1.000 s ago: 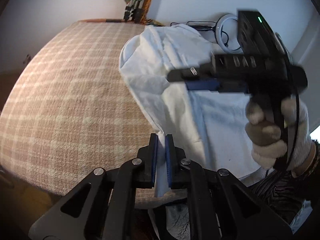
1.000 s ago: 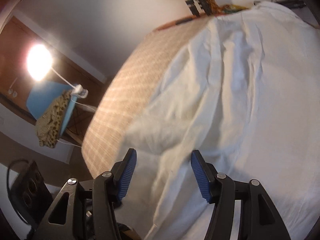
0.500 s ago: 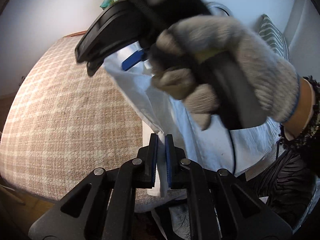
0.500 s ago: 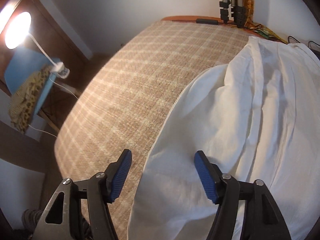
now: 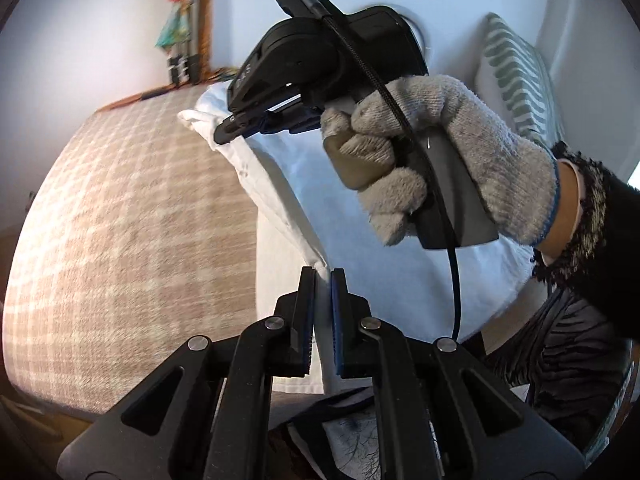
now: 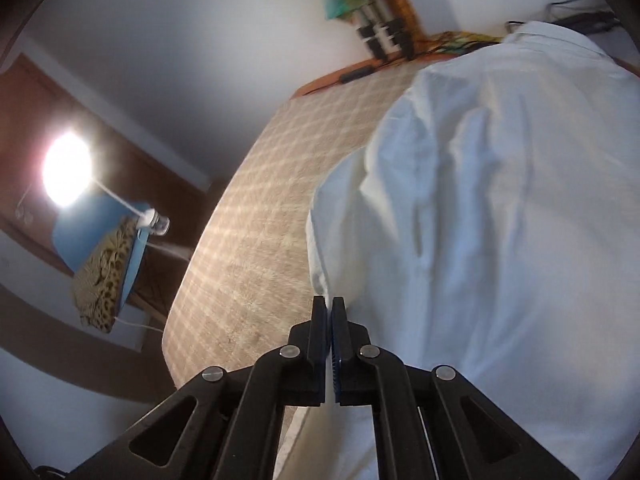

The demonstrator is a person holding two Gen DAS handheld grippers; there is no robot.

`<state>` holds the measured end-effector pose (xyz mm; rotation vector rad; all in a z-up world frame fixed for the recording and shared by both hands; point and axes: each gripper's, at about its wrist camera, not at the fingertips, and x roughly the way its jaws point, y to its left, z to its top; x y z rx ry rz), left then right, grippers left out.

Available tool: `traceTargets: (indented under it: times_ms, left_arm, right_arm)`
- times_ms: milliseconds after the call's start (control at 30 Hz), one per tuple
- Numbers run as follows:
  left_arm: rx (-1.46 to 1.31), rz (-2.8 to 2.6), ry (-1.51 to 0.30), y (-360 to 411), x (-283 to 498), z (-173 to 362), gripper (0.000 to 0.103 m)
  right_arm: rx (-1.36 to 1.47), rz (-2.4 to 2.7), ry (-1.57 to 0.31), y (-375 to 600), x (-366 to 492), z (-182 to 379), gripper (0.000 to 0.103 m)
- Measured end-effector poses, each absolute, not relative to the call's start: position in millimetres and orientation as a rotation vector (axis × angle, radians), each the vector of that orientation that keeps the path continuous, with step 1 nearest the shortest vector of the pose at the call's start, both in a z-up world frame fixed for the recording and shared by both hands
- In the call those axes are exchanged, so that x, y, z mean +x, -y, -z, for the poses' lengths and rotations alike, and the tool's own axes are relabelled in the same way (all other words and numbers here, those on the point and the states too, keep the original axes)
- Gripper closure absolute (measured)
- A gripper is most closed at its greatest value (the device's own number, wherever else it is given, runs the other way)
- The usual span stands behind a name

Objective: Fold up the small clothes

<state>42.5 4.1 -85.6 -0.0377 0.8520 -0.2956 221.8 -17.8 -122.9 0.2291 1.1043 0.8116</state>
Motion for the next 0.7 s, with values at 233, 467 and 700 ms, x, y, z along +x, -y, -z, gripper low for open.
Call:
traceTargets:
  times_ms: [233, 467, 700]
  left_arm:
    - [0.040, 0.365, -0.859, 41.4, 44.7, 80.4, 0.098]
    - [0.085, 0.383, -0.891, 66.9, 40.6, 93.1, 0.098]
    - [0.081, 0.413, -0.900, 82.6, 44.4, 95.9, 0.098]
  right_arm:
    - [0.381, -0.804, -1.051, 91.5, 224.0, 118.5, 0.103]
    - [0.637, -0.686, -1.104, 154.8, 237.7, 148.6, 0.102]
    - [0.563, -0.623, -1.091, 170.7, 239.8, 141.8, 0.098]
